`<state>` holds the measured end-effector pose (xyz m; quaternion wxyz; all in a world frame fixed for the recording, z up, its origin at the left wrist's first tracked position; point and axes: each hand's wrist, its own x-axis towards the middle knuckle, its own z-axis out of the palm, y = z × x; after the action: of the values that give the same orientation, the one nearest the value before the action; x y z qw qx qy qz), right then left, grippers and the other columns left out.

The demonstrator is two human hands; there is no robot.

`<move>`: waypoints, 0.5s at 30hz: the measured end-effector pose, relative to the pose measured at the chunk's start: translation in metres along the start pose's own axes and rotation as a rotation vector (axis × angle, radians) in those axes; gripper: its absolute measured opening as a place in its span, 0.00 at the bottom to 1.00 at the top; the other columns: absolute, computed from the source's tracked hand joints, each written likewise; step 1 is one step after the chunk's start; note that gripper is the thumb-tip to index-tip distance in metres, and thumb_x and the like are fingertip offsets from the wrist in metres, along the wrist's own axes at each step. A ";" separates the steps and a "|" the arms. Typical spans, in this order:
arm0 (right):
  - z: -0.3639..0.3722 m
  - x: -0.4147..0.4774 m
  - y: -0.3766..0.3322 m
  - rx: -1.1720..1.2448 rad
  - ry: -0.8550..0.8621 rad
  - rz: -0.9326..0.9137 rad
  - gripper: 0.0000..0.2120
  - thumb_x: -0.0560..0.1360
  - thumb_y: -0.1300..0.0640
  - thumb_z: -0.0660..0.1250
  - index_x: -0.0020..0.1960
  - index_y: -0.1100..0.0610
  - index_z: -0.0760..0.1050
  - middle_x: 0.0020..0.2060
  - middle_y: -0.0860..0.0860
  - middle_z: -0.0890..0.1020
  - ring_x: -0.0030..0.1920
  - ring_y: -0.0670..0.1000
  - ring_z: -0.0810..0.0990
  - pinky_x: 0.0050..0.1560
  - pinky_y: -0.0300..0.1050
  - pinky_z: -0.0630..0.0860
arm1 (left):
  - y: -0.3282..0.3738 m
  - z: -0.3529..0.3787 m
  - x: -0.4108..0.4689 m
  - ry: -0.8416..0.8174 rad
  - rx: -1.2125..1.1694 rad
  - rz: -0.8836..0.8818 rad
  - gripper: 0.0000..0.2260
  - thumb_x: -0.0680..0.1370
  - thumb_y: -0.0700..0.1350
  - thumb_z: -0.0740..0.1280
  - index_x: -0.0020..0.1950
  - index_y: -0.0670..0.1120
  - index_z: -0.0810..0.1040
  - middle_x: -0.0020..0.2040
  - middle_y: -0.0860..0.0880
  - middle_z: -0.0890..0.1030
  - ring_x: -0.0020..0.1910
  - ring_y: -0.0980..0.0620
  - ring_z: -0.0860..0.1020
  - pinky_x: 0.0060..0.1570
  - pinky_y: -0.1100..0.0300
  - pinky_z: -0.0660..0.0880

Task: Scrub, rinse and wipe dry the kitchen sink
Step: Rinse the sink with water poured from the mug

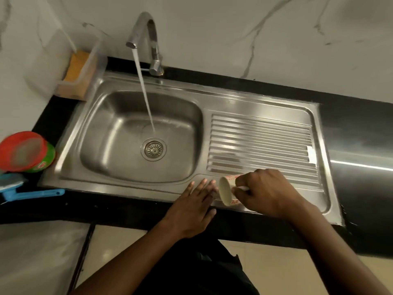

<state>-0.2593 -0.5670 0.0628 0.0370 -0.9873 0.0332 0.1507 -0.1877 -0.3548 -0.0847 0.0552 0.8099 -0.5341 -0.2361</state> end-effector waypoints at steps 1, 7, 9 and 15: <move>0.001 -0.001 -0.002 -0.038 -0.001 -0.009 0.18 0.79 0.40 0.57 0.47 0.52 0.78 0.41 0.54 0.84 0.43 0.58 0.82 0.40 0.47 0.65 | 0.001 -0.001 0.004 0.006 -0.005 0.002 0.31 0.86 0.60 0.46 0.86 0.49 0.42 0.86 0.51 0.39 0.84 0.51 0.35 0.83 0.46 0.40; -0.005 -0.009 0.001 -0.192 -0.018 0.034 0.18 0.79 0.42 0.57 0.45 0.52 0.79 0.42 0.55 0.85 0.43 0.58 0.84 0.38 0.46 0.67 | -0.006 -0.006 0.009 -0.017 0.029 0.057 0.31 0.86 0.60 0.45 0.86 0.50 0.43 0.86 0.50 0.39 0.83 0.52 0.34 0.83 0.48 0.40; -0.007 -0.007 0.004 -0.207 0.002 0.076 0.17 0.79 0.43 0.58 0.42 0.52 0.78 0.40 0.55 0.85 0.43 0.60 0.84 0.37 0.46 0.66 | -0.015 -0.009 0.007 -0.012 0.033 0.054 0.31 0.86 0.60 0.44 0.86 0.50 0.44 0.86 0.51 0.40 0.84 0.52 0.36 0.83 0.49 0.40; -0.014 0.023 0.001 0.044 0.129 0.268 0.17 0.82 0.43 0.59 0.39 0.52 0.71 0.34 0.53 0.80 0.41 0.62 0.80 0.38 0.48 0.66 | -0.054 -0.039 0.005 0.063 -0.164 -0.110 0.38 0.80 0.65 0.38 0.85 0.48 0.56 0.86 0.51 0.51 0.85 0.52 0.47 0.83 0.53 0.46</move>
<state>-0.2329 -0.5699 0.0690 0.0361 -0.9806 0.1705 0.0897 -0.1238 -0.3424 -0.0706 0.1251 0.8377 -0.4658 -0.2561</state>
